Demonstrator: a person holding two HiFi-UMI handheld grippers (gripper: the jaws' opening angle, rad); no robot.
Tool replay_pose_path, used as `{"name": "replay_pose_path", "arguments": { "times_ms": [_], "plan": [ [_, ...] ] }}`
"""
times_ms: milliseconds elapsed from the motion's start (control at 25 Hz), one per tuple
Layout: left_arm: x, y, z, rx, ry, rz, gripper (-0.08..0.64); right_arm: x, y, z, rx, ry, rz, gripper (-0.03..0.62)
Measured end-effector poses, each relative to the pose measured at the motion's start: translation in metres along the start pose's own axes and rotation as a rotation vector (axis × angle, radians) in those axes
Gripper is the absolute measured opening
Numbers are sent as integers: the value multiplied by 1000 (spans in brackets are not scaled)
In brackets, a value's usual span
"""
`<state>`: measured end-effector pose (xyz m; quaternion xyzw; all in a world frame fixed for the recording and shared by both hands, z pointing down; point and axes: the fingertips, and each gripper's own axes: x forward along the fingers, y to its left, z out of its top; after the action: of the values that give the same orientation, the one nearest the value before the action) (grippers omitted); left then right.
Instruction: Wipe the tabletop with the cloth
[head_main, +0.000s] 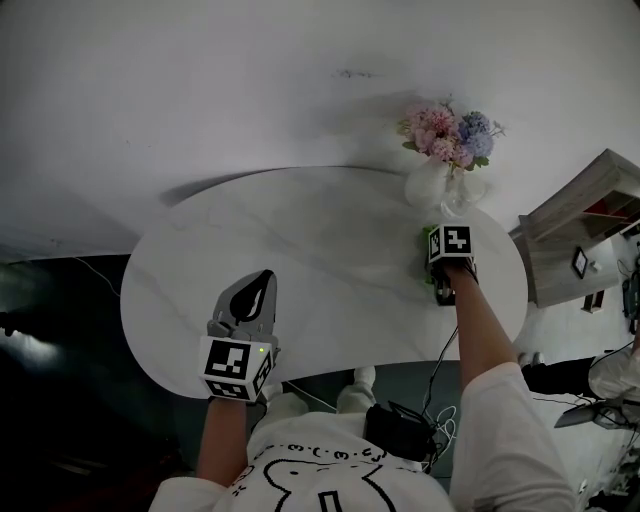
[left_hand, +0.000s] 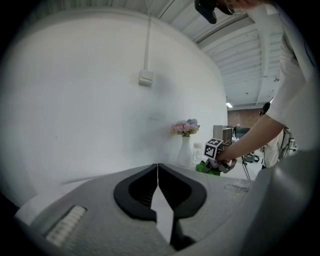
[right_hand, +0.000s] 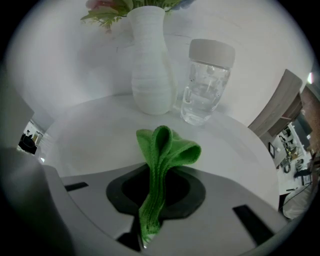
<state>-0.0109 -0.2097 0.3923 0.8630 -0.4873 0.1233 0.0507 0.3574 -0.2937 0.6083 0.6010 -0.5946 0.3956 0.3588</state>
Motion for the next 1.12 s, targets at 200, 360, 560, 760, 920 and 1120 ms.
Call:
{"name": "replay_pose_path", "arguments": {
  "times_ms": [200, 360, 560, 760, 920, 1120],
  "plan": [
    [-6, 18, 6, 10, -10, -4, 18, 1, 15, -1, 24, 2, -1, 46],
    [-12, 32, 7, 16, -14, -8, 18, 2, 30, -1, 17, 8, -6, 46],
    [-19, 53, 8, 12, -19, 0, 18, 2, 49, -2, 21, 15, -11, 46],
    [-29, 70, 7, 15, -22, 0, 18, 2, 61, 0, 16, 17, -28, 46],
    [-39, 86, 1, 9, -23, 10, 18, 3, 74, -2, 19, 18, -36, 46],
    [-50, 103, -3, 5, -27, 19, 18, 5, 90, -2, 17, 22, -47, 46]
  ]
}}
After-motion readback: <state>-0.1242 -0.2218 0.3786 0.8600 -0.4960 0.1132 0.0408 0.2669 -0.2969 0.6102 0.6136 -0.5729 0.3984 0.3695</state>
